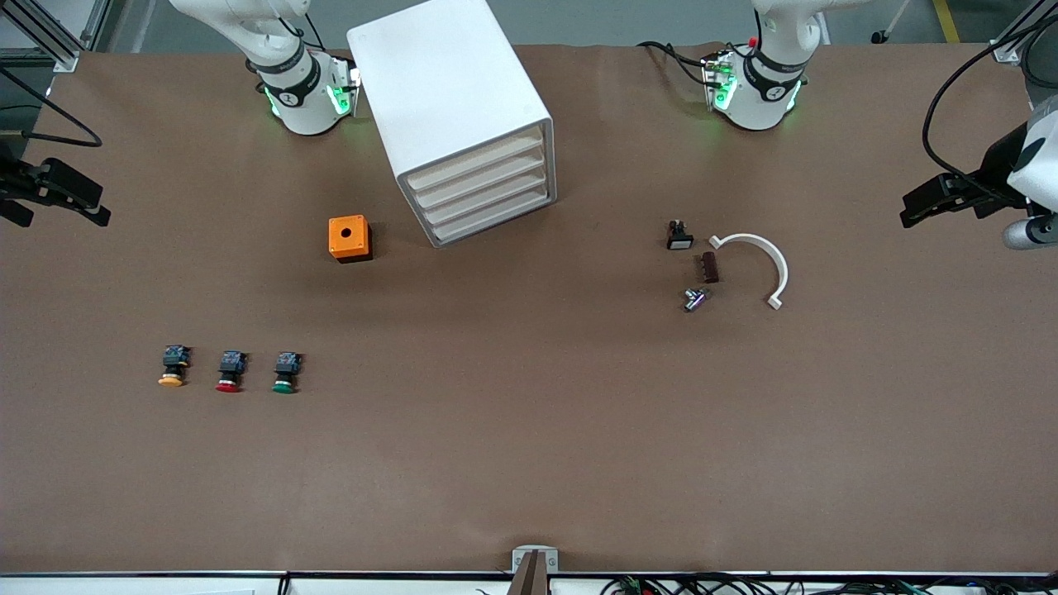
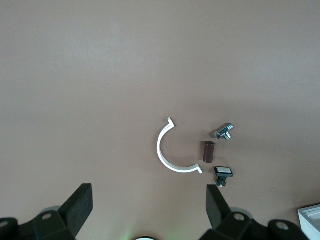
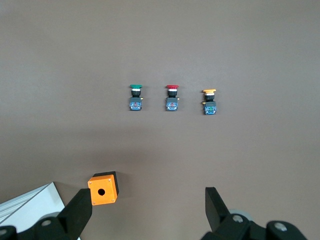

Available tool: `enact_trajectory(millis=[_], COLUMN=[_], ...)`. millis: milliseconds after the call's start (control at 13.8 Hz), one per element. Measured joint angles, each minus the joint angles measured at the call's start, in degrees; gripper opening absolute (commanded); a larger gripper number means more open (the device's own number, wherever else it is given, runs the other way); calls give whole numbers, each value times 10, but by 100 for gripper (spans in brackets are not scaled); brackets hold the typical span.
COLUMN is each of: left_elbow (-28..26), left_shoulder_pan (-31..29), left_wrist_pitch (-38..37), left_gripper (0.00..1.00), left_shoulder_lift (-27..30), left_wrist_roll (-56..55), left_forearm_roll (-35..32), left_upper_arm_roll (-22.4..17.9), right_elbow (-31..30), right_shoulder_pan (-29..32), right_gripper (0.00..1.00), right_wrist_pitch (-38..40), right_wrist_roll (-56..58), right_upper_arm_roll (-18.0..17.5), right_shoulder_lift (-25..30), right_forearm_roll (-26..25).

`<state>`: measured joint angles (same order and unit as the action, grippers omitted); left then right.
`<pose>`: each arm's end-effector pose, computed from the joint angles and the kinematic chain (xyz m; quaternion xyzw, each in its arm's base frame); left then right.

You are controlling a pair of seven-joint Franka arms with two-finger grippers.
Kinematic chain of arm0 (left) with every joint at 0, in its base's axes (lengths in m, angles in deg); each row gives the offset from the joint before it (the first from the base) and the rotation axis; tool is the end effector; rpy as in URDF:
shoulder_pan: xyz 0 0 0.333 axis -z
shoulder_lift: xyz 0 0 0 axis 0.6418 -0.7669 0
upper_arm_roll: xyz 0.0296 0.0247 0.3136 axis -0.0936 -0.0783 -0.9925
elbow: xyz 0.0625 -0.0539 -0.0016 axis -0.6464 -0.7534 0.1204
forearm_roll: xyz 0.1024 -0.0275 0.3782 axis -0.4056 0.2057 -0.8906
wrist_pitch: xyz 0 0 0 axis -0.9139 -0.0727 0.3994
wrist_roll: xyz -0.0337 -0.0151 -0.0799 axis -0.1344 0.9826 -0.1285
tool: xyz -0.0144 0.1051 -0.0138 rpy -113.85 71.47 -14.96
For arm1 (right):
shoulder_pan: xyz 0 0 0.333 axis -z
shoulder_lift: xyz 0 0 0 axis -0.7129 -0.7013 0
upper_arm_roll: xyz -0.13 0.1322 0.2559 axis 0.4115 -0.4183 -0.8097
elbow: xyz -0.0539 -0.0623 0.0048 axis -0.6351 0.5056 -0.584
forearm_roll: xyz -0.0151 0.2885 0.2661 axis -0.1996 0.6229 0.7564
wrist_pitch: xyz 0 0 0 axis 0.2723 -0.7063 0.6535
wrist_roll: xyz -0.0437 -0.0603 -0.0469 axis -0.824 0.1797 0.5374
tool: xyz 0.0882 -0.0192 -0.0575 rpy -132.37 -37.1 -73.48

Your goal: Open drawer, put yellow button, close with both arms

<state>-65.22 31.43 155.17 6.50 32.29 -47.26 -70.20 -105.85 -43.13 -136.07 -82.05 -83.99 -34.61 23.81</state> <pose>0.5509 -0.0160 0.6129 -0.9977 -0.0575 0.0325 0.0125 0.5457 -0.0267 0.6471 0.9999 0.0008 0.0157 0.0047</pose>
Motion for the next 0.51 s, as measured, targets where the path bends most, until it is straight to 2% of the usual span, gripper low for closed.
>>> enact_trajectory(millis=[507], left_elbow=[0], left_shoulder_pan=[0], left_wrist_pitch=[0], left_gripper=[100], left_shoulder_lift=[-1], left_wrist_roll=[0], left_forearm_roll=[0], left_upper_arm_roll=[0], right_elbow=[5], right_shoulder_pan=[0], right_gripper=[100], right_wrist_pitch=[0], right_wrist_roll=[0], right_upper_arm_roll=[0], right_shoulder_lift=[0], right_forearm_roll=[0])
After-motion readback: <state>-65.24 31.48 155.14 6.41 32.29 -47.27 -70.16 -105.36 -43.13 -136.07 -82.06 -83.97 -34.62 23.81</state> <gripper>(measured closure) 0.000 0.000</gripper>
